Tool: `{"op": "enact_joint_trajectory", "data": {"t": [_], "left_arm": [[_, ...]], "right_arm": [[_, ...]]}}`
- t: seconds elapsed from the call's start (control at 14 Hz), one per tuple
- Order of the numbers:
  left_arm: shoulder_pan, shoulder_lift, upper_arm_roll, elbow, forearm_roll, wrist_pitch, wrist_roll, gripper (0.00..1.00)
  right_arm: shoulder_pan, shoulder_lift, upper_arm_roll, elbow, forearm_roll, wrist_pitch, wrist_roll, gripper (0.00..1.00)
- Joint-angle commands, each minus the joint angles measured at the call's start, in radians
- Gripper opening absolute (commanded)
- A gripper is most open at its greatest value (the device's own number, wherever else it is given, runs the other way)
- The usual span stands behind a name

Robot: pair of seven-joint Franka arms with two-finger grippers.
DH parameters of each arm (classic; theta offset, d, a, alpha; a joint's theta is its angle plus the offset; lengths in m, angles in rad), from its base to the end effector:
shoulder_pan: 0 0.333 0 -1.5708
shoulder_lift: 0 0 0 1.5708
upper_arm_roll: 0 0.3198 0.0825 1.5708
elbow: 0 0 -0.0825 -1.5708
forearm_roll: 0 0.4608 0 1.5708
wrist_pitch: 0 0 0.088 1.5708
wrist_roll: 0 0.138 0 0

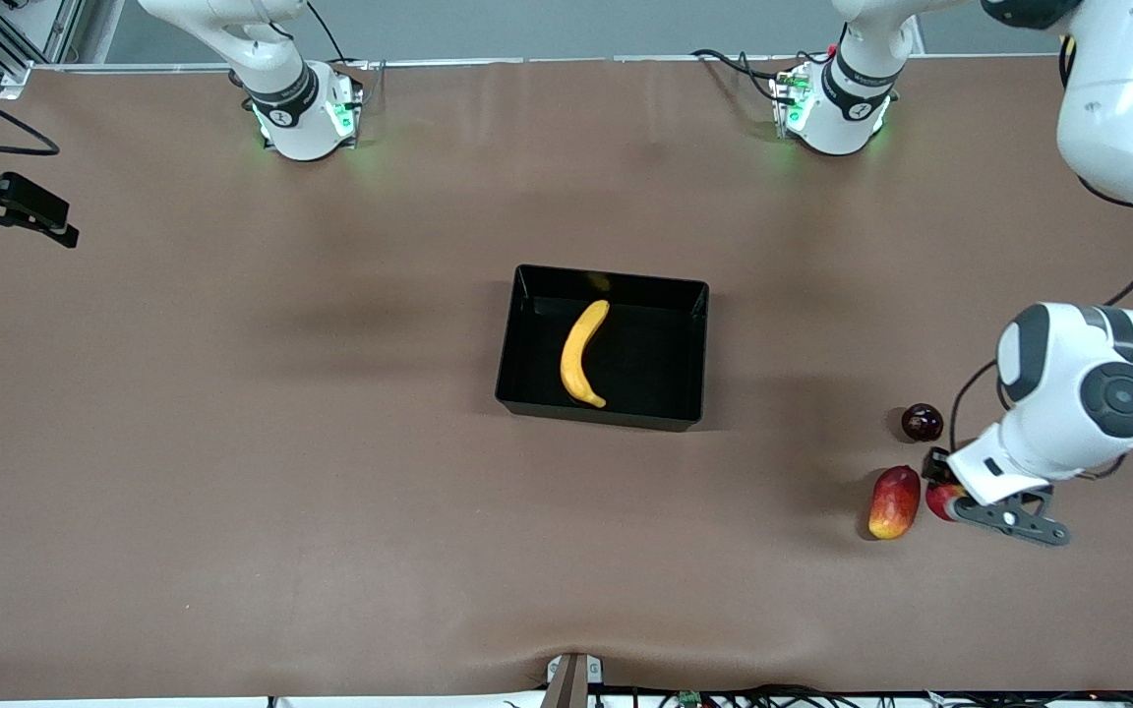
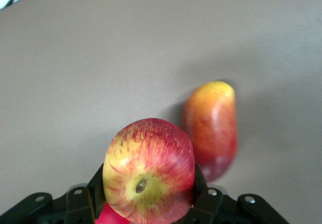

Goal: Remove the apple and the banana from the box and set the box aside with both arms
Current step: 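Carry the apple to the mango and plum and lower it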

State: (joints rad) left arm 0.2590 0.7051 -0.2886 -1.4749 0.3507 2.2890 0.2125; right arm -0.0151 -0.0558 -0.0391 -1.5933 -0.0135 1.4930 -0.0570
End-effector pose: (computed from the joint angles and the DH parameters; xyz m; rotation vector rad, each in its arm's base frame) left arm 0.8015 0.0238 0.2174 -2.9700 0.5655 -0.2033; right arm 0.6031 -0.0352 0.6129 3.1320 0.0034 -0.0706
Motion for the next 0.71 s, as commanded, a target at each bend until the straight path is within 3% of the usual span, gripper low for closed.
{"op": "enact_joint_trajectory", "data": {"t": [0.0, 0.36, 0.43, 0.5, 0.57, 0.64], "left_arm": [[0.005, 0.088, 0.026, 0.084, 0.02, 0.07, 0.056, 0.0], [0.005, 0.157, 0.042, 0.093, 0.019, 0.107, 0.039, 0.0], [0.005, 0.163, 0.042, 0.094, 0.019, 0.112, 0.039, 0.1], [0.006, 0.168, 0.043, 0.093, 0.019, 0.112, 0.039, 0.26], [0.006, 0.172, 0.043, 0.093, 0.019, 0.112, 0.041, 0.5], [0.008, 0.172, 0.043, 0.094, 0.019, 0.113, 0.036, 0.95]], "right_arm": [[-0.025, 0.007, 0.013, 0.013, 0.015, -0.005, -0.014, 1.0], [-0.026, 0.007, 0.013, 0.015, 0.015, -0.005, -0.014, 1.0], [-0.025, 0.007, 0.013, 0.015, 0.015, -0.005, -0.014, 1.0], [-0.025, 0.007, 0.013, 0.013, 0.015, -0.005, -0.014, 1.0], [-0.025, 0.007, 0.013, 0.013, 0.015, -0.007, -0.014, 1.0], [-0.025, 0.007, 0.013, 0.013, 0.015, -0.005, -0.014, 1.0]]}}
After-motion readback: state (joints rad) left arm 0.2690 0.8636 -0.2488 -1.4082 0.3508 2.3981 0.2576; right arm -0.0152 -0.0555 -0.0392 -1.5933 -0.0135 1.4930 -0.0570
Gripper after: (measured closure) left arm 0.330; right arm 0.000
